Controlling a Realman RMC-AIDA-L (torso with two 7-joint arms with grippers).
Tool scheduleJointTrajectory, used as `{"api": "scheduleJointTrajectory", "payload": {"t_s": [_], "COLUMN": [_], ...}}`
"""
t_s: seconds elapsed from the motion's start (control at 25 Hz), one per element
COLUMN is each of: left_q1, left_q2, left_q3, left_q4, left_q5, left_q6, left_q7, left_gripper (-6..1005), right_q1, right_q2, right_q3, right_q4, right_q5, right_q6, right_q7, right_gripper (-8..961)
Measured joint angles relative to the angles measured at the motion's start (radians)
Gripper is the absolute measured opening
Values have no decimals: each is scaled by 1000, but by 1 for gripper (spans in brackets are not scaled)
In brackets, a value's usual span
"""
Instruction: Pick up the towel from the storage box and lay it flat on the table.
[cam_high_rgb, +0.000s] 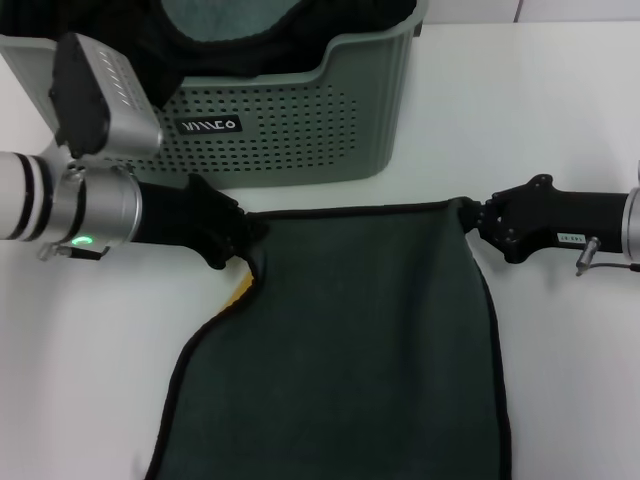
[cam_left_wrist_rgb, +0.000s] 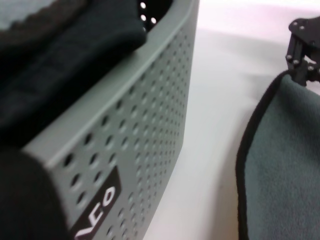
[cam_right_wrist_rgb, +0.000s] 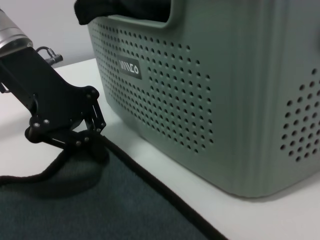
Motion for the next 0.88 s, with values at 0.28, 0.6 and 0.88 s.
{"api": "scheduleJointTrajectory", "payload": {"t_s": [0.28, 0.6, 0.88], "left_q1": [16, 70, 132], "left_q2": [-9, -9, -9], "left_q3": [3, -23, -24], "left_q4": [22, 49, 65], "left_q5": [-21, -93, -152], "left_q6": [-51, -58, -57], "left_q7": [-1, -2, 1], "left_gripper": [112, 288, 517], "right_q1": [6, -2, -49], "right_q2": [0, -3, -12], "right_q3": [-15, -9, 9], "right_q4": [-6, -22, -83], "right_q5": [0, 6, -5], "right_q6": [-6, 14, 78], "right_q7": [19, 43, 92], "right_gripper": [127, 294, 513]}}
